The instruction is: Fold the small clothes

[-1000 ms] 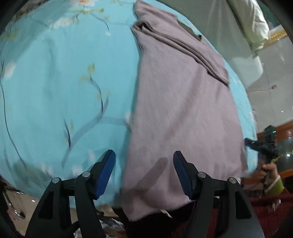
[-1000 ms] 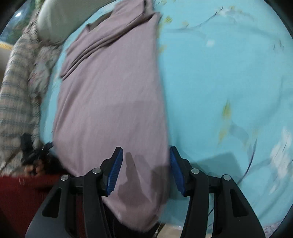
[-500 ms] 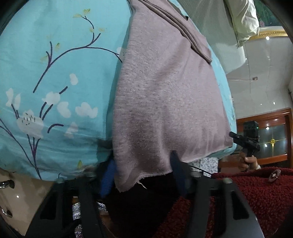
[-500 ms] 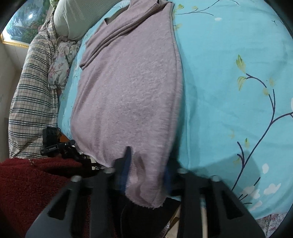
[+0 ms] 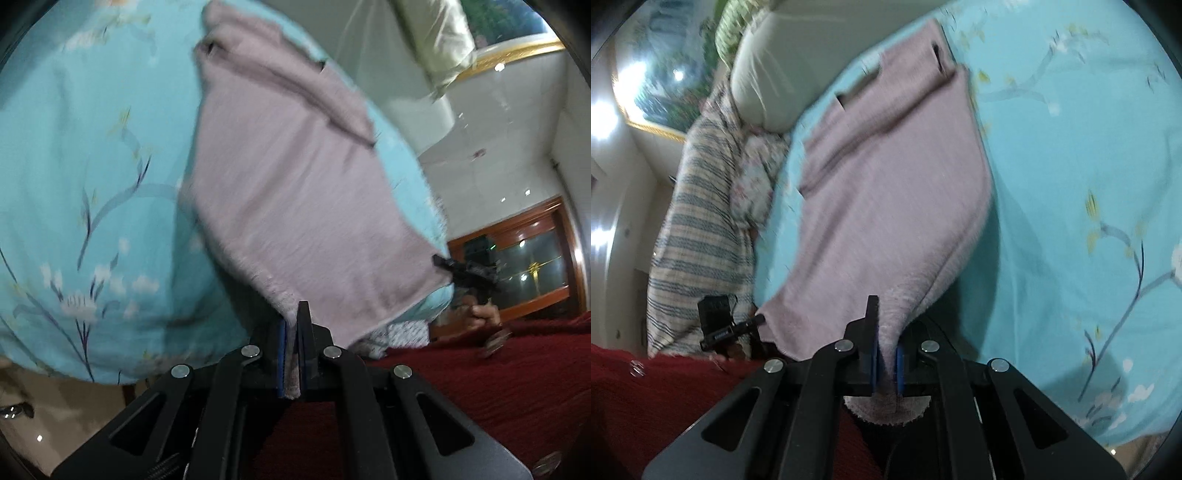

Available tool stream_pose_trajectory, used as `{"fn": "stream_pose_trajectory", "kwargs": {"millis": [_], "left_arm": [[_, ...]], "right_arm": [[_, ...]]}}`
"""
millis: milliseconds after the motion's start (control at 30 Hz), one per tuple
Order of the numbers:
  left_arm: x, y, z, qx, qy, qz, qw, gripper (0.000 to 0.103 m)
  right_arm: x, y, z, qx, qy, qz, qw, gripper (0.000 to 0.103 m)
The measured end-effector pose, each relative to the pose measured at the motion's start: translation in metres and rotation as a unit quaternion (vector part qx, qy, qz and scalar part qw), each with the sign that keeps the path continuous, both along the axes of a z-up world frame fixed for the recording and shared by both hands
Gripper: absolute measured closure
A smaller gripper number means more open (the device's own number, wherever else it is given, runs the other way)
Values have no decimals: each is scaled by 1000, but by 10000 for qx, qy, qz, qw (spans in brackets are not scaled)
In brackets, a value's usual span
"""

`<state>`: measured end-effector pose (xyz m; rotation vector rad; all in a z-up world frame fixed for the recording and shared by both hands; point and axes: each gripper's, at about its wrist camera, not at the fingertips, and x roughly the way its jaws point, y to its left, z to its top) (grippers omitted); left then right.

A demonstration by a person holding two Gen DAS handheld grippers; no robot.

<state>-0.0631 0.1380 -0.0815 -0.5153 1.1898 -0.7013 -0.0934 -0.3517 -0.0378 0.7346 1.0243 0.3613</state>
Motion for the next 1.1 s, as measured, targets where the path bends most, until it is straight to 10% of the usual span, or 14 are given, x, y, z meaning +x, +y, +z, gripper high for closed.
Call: {"fn": "stream_pose_trajectory", "kwargs": {"millis": [433, 1100], "left_arm": [[81, 18, 93, -453, -1311, 893, 9863, 100], [299, -13, 87, 195, -1632, 1896, 9680, 100]], "right_arm": [[82, -23, 77, -131, -1203, -508, 9913, 95], [288, -62, 37, -599, -779, -837, 9916, 95]]}}
